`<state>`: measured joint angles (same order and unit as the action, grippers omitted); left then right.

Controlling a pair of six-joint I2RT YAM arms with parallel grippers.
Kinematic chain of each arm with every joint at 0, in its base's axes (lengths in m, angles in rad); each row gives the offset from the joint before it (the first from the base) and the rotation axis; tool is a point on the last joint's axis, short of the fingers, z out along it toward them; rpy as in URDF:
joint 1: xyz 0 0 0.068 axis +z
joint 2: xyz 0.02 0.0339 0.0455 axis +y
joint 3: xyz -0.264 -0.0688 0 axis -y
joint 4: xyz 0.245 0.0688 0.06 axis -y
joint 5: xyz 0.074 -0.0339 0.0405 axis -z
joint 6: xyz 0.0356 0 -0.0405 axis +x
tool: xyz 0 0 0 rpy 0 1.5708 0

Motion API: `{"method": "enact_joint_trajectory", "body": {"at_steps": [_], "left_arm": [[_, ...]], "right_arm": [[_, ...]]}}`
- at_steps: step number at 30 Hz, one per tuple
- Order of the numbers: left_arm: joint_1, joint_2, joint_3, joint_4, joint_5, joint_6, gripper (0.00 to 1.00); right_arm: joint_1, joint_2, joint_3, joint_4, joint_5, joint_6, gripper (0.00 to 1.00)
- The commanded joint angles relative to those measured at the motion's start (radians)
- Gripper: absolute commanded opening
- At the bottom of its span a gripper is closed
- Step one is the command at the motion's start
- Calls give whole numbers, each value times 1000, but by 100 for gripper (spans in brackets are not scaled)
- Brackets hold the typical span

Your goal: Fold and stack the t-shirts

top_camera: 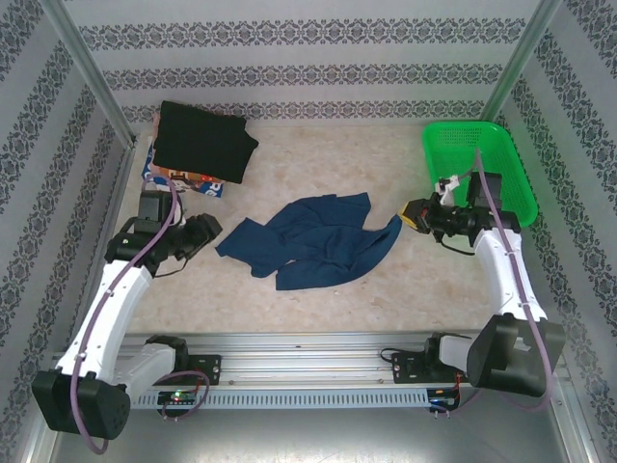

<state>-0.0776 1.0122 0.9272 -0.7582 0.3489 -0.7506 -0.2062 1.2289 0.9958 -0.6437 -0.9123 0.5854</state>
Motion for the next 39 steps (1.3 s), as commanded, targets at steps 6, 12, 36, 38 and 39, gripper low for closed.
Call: {"method": "enact_joint_trajectory", "body": {"at_steps": [6,12,36,38,39], "left_arm": [[-5,53,-192,65,-89,-35,34],[-1,250,-221,300,-98,-43,34],[22,596,-69,549,-97,20,37],[24,614,-64,554,-85,26,36],[24,622,-61,551,-81,27,36]], "right_arm": [[-28,12,50,-37,-18,-58,0],[-34,14,55,-53,-19,-64,0],[-67,-13,59,-112,-29,-102,0],[-67,-9,57,-111,-30,-102,0],[-68,-7,58,-114,-29,-104,0]]}}
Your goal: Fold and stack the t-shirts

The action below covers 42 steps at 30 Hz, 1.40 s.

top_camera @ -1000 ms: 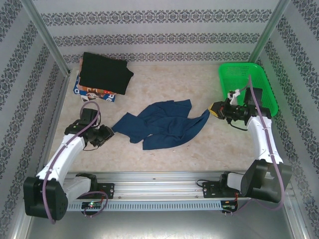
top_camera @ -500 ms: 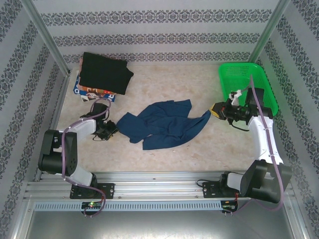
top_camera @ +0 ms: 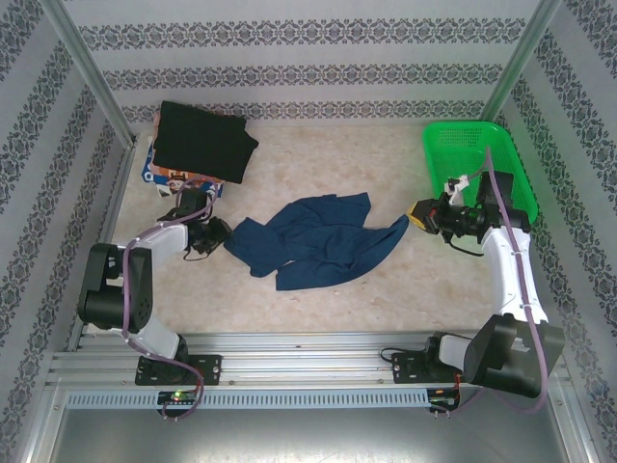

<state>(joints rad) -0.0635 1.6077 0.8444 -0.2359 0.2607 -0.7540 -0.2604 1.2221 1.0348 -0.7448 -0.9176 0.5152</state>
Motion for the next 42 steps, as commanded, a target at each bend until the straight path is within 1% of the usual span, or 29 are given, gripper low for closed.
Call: {"method": "enact_joint_trajectory", "body": {"at_steps": [1,9,12,16,22,27,30,33,37,42], "left_arm": [[10,30,22,25,9,31,36],[10,15,-6,-1,11,34,34],[10,-3,-24,26,39,17,35],[7,-9,-33,14,86,1,34],[10,-90,-73,-50,79,4,26],[11,-127,-68,-52,122,-14,9],[10,-162,-56,-69,140,-14,3],[11,-203,-34,-87,169,-14,0],[15,-234,-19,-97,225,-28,0],[49,-303,18,-109,269,-50,0]], "right_arm": [[-14,1,19,-16,-23,-36,0],[-21,0,21,-14,-20,-33,0],[-20,2,23,-14,-17,-33,0],[-22,8,30,-14,-17,-33,0],[-24,13,32,-7,-12,-27,0],[-28,23,39,-4,-4,-27,0],[-30,25,50,1,-1,-19,0],[-34,25,57,3,0,-17,0],[-42,29,56,1,3,-17,0],[-59,33,69,0,11,-17,0]]}}
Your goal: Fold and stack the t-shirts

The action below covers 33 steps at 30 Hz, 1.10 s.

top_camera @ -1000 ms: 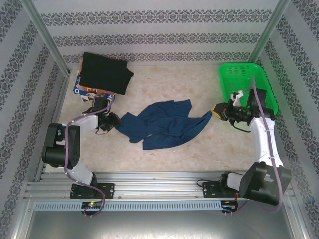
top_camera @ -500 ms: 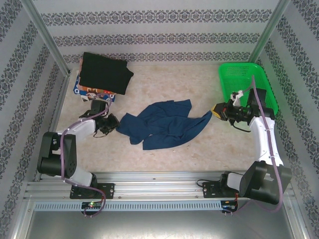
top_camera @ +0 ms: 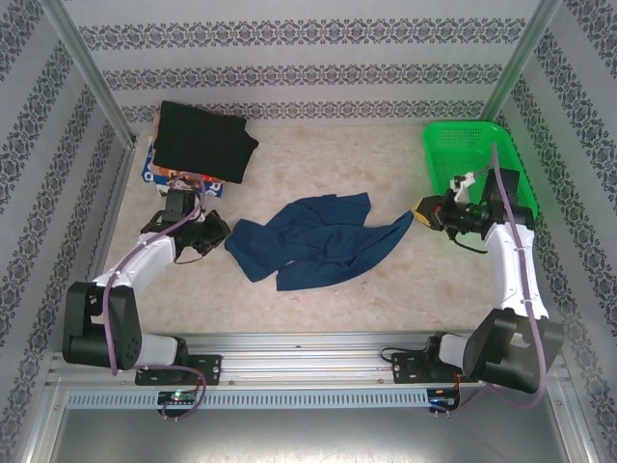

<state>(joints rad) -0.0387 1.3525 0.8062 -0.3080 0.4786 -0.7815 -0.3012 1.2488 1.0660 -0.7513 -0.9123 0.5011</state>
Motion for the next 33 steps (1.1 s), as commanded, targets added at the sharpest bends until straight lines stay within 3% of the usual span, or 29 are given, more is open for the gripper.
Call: {"method": "enact_joint_trajectory", "body": {"at_steps": [1,7,13,19,25,29,33], "left_arm": [[30,-57,76,-45,63,-21,0],[66,-110,213,-54,120,-44,0],[132,-69,453,19,143,-122,0],[131,162,837,185,183,-206,0],[130,408,1220,293,198,-287,0],[129,594,1576,221,214,-303,0],[149,811,2015,79,217,-328,0]], "right_arm": [[-23,5,43,4,5,-3,0],[-58,-19,115,48,-57,68,0],[-82,-24,321,231,-116,303,0],[-72,117,574,480,-107,533,0],[-26,314,888,606,-88,617,0],[-22,471,1147,602,-90,649,0],[-36,658,1502,463,-101,634,0]]}}
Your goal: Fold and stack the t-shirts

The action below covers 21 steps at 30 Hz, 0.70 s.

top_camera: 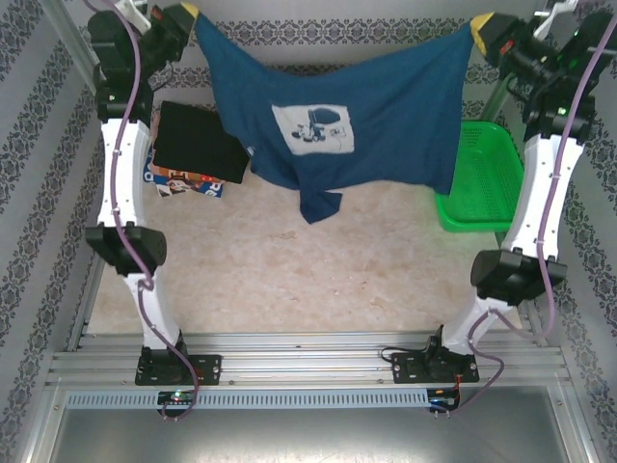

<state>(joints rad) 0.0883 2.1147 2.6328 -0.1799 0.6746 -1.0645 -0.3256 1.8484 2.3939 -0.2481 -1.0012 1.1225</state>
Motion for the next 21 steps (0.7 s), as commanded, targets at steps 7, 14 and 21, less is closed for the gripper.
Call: {"method": "enact_joint_trajectory", "body": {"at_steps": [7,14,21], "left_arm": [[118,19,156,10,58,-85,0],[161,-52,120,-52,139,-20,0],[163,-357,-410,44,156,46,0]], "right_arm": [[-80,218,456,-133,-65,48,0],[-133,1,108,-202,-57,-122,0],[-175,-290,-496,-72,-92,-169,0]]}}
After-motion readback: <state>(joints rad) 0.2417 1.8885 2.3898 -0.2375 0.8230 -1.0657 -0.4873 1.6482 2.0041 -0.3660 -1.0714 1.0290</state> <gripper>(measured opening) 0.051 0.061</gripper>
